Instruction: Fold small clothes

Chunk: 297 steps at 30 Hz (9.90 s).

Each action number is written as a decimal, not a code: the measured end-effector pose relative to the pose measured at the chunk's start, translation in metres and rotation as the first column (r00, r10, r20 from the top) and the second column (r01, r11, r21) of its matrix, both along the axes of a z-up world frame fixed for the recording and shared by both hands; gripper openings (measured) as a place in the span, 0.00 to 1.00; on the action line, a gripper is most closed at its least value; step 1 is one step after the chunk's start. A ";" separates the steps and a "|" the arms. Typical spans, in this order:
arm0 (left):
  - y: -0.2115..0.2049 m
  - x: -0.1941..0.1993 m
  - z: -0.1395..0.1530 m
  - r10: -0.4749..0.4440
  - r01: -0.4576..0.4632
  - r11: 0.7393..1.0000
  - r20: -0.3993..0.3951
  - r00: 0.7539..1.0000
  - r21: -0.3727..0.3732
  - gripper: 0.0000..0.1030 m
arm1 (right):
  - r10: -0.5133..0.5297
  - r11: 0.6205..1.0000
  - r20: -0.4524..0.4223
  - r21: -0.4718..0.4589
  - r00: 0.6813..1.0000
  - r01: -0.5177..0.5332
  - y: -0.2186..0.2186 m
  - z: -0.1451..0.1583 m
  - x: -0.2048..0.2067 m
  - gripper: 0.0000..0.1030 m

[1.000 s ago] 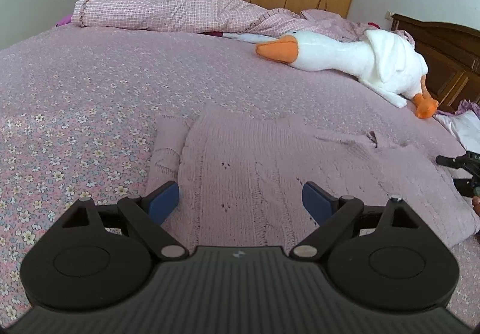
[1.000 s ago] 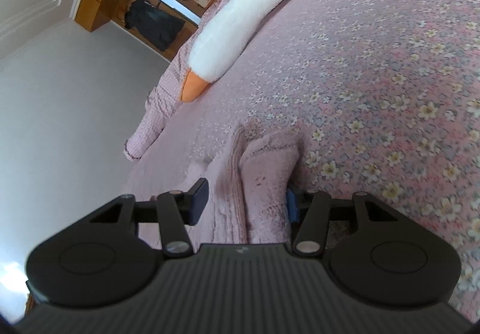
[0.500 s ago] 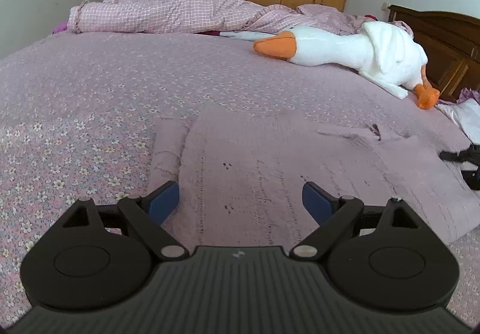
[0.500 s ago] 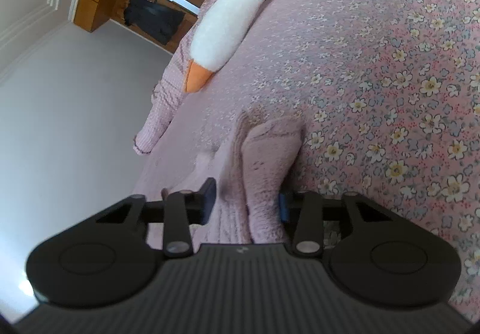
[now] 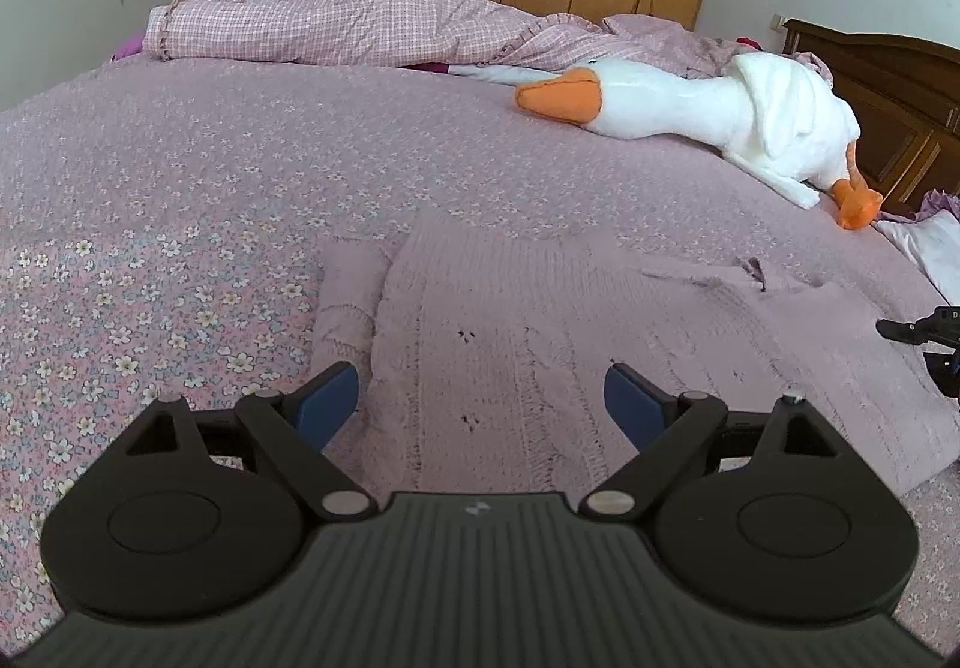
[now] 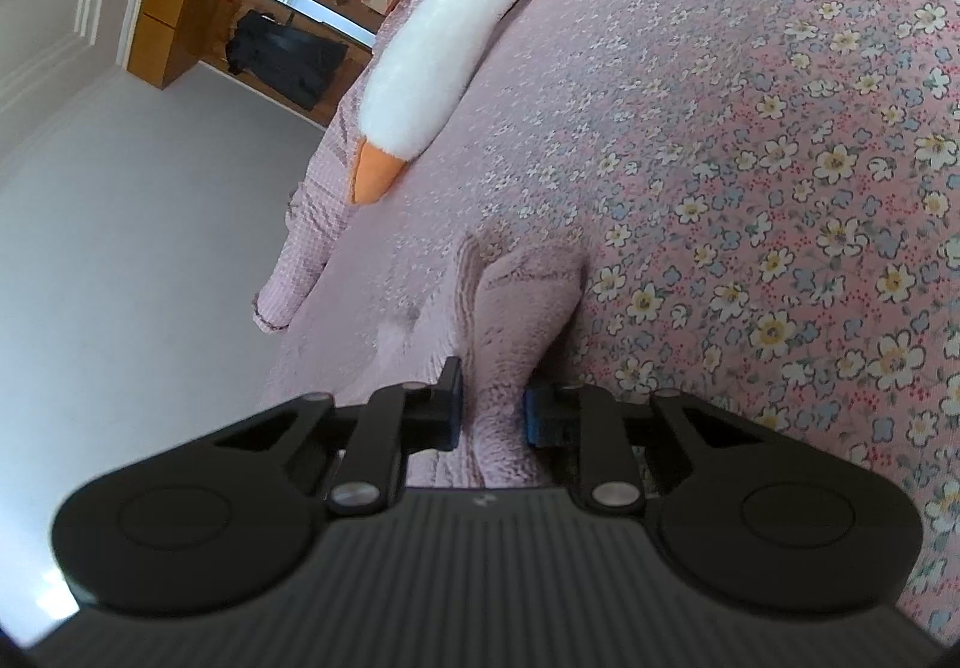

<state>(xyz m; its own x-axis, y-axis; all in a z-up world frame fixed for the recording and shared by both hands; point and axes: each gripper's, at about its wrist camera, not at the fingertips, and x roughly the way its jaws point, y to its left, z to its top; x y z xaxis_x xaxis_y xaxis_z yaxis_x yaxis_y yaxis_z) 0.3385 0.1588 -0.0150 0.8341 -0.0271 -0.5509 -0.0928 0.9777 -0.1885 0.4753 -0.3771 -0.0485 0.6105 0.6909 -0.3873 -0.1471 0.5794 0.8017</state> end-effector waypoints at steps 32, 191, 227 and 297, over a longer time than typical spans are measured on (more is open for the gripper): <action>0.033 -0.024 0.059 0.010 -0.010 1.000 0.116 0.993 -0.002 0.91 | -0.113 0.886 -0.017 -0.454 0.993 0.093 0.132 0.116 -0.020 0.19; 0.013 -0.013 0.020 -0.041 0.041 0.999 0.009 0.999 0.003 0.47 | 0.276 0.745 0.418 -0.662 0.866 0.082 0.330 0.074 -0.161 0.04; 0.055 -0.085 0.014 -0.003 -0.015 0.953 -0.061 0.998 -0.303 0.29 | 0.119 0.965 0.288 -0.260 0.950 -0.042 0.298 0.054 -0.223 0.12; 0.071 -0.035 -0.045 0.052 -0.092 0.606 -0.075 0.996 -0.791 0.89 | -0.063 0.944 -0.108 0.316 0.992 0.095 0.355 -0.003 -0.169 0.34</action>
<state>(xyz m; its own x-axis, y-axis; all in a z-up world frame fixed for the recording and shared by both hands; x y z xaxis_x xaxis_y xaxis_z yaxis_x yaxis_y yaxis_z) 0.3031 0.2299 -0.0602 0.8308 -0.4102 -0.3763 -0.1828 0.4375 -0.8805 0.3066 -0.0221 -0.0511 0.6394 0.7389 -0.2128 -0.0253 0.2968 0.9546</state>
